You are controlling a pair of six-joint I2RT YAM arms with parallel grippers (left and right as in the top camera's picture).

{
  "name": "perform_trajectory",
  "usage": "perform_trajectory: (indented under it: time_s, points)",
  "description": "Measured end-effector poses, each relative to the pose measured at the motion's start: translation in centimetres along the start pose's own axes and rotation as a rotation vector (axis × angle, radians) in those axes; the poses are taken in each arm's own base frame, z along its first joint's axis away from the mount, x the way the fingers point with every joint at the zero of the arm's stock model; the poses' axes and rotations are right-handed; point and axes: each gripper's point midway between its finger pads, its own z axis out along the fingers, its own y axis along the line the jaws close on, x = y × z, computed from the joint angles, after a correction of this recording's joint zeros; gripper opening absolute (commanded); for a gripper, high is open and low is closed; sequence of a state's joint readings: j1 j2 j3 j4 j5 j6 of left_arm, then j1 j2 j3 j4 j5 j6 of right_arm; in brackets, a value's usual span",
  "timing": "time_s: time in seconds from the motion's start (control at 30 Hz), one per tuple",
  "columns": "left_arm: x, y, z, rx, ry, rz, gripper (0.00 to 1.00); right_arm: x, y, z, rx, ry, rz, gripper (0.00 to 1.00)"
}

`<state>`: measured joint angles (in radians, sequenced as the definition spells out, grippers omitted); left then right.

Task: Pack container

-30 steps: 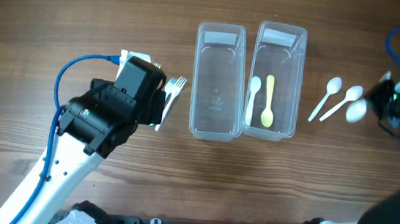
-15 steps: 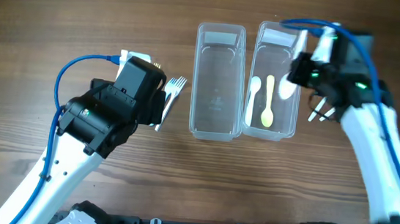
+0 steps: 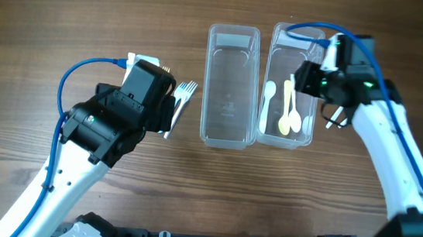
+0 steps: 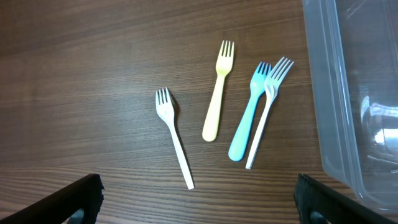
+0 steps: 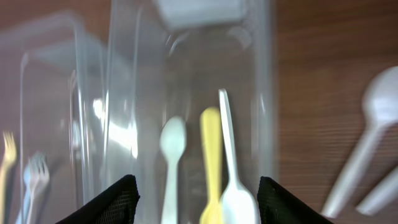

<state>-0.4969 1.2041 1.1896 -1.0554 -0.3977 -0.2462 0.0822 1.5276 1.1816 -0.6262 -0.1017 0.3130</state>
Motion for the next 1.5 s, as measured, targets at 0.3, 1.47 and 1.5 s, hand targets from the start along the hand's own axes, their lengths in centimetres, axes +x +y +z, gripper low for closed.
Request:
perform_trajectory:
  time_s: [0.3, 1.47, 1.5]
  points:
    - [0.0, 0.0, 0.0, 0.0, 0.0, 0.0, 1.0, -2.8, -10.9, -3.4, 0.228, -0.122, 0.305, 0.61]
    - [0.0, 0.0, 0.0, 0.0, 0.0, 0.0, 1.0, 5.4, -20.6, 8.5, 0.411, 0.215, 0.517, 0.04]
    - [0.0, 0.0, 0.0, 0.0, 0.0, 0.0, 1.0, 5.6, -20.5, 8.2, 0.412, 0.22, 0.517, 0.04]
